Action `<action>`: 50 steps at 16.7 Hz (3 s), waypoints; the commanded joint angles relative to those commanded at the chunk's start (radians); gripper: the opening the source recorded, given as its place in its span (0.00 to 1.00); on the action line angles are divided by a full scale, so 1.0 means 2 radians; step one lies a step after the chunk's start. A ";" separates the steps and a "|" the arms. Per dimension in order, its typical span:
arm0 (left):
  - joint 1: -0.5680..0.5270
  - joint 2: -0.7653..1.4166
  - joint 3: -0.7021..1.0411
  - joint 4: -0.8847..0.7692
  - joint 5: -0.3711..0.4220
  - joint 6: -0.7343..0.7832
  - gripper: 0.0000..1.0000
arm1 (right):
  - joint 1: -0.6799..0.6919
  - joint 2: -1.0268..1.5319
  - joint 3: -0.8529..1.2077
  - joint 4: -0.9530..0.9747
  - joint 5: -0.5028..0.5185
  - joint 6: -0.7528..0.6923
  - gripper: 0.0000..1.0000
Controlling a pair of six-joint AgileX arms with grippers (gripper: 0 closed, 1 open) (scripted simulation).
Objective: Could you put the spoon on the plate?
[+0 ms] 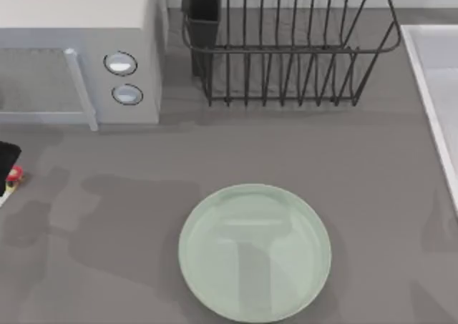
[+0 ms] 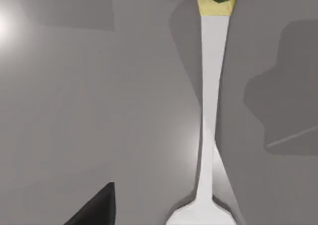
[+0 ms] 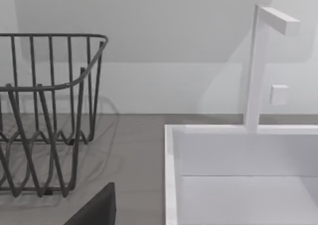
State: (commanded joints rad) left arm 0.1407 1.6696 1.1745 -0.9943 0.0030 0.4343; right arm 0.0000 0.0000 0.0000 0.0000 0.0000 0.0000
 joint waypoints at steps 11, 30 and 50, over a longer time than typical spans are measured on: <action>0.003 0.053 0.040 -0.025 0.000 0.015 1.00 | 0.000 0.000 0.000 0.000 0.000 0.000 1.00; 0.006 0.142 -0.057 0.161 0.000 0.018 1.00 | 0.000 0.000 0.000 0.000 0.000 0.000 1.00; 0.006 0.142 -0.057 0.161 0.000 0.018 0.00 | 0.000 0.000 0.000 0.000 0.000 0.000 1.00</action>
State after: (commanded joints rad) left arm 0.1521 1.9535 1.0599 -0.6726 0.0036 0.4696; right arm 0.0000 0.0000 0.0000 0.0000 0.0000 0.0000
